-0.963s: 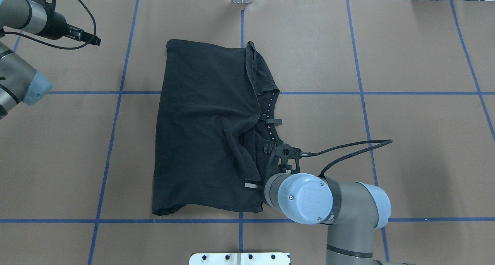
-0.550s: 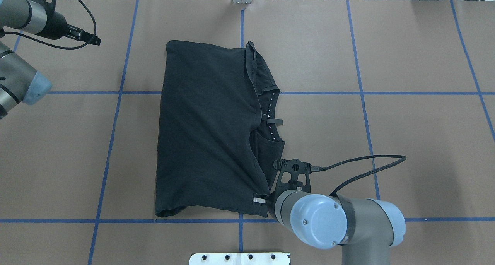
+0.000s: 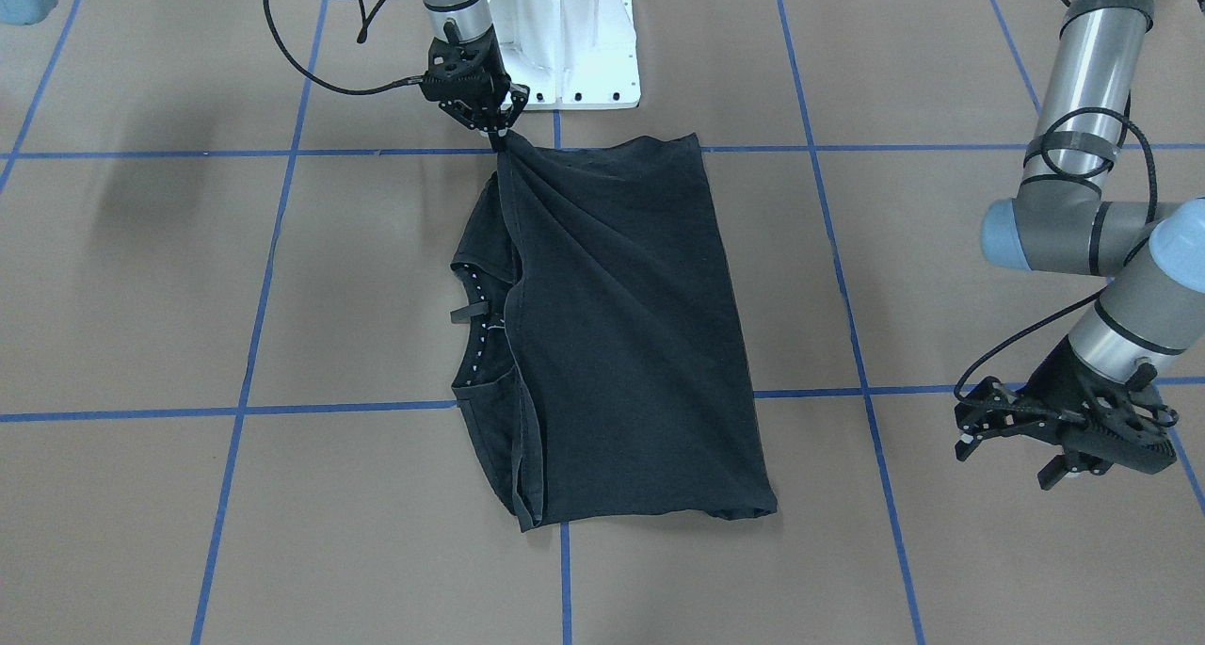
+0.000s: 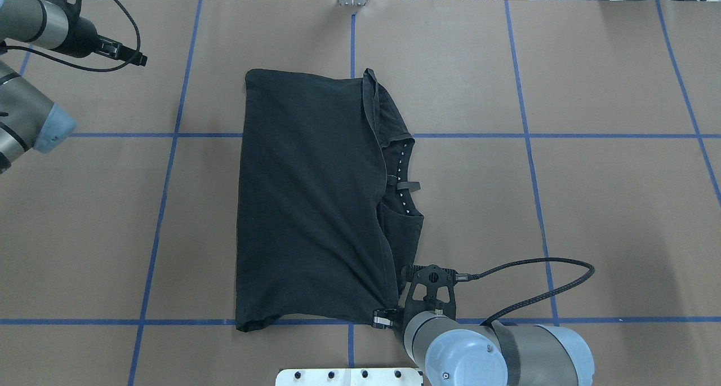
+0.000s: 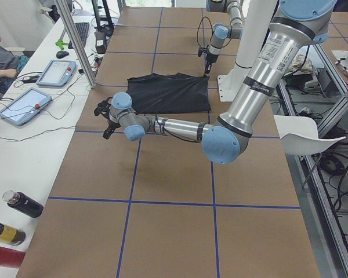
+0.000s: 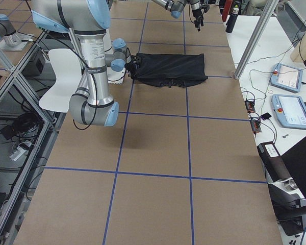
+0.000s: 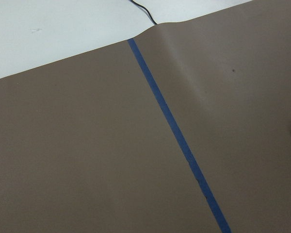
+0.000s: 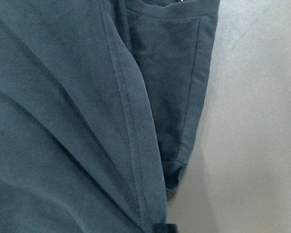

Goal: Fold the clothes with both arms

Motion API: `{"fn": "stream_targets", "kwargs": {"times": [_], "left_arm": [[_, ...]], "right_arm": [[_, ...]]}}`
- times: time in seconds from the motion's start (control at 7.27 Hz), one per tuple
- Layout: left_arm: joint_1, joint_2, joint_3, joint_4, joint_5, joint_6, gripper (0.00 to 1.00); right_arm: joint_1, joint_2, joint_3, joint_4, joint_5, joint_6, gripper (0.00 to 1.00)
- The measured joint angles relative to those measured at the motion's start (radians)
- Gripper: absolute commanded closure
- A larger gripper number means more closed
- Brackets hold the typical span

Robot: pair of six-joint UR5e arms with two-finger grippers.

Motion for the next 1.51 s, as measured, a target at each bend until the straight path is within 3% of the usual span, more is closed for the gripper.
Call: {"fn": "stream_targets", "kwargs": {"times": [0.28, 0.55, 0.96, 1.24, 1.51], "left_arm": [[0.000, 0.000, -0.006, 0.000, -0.001, -0.009, 0.00], [0.009, 0.019, -0.067, 0.003, -0.011, -0.108, 0.00], [0.150, 0.199, -0.380, 0.004, -0.018, -0.427, 0.00], [0.338, 0.324, -0.611, 0.004, 0.070, -0.673, 0.00], [0.570, 0.386, -0.730, 0.005, 0.271, -0.903, 0.00]], "right_arm": [[0.054, 0.010, -0.002, 0.000, 0.023, -0.018, 0.00], [0.196, 0.034, -0.004, -0.001, 0.152, -0.074, 0.00], [0.359, 0.043, -0.011, -0.004, 0.298, -0.177, 0.00], [0.411, 0.043, -0.014, -0.004, 0.357, -0.213, 0.00], [0.434, 0.043, -0.018, -0.002, 0.377, -0.227, 0.00]]}}
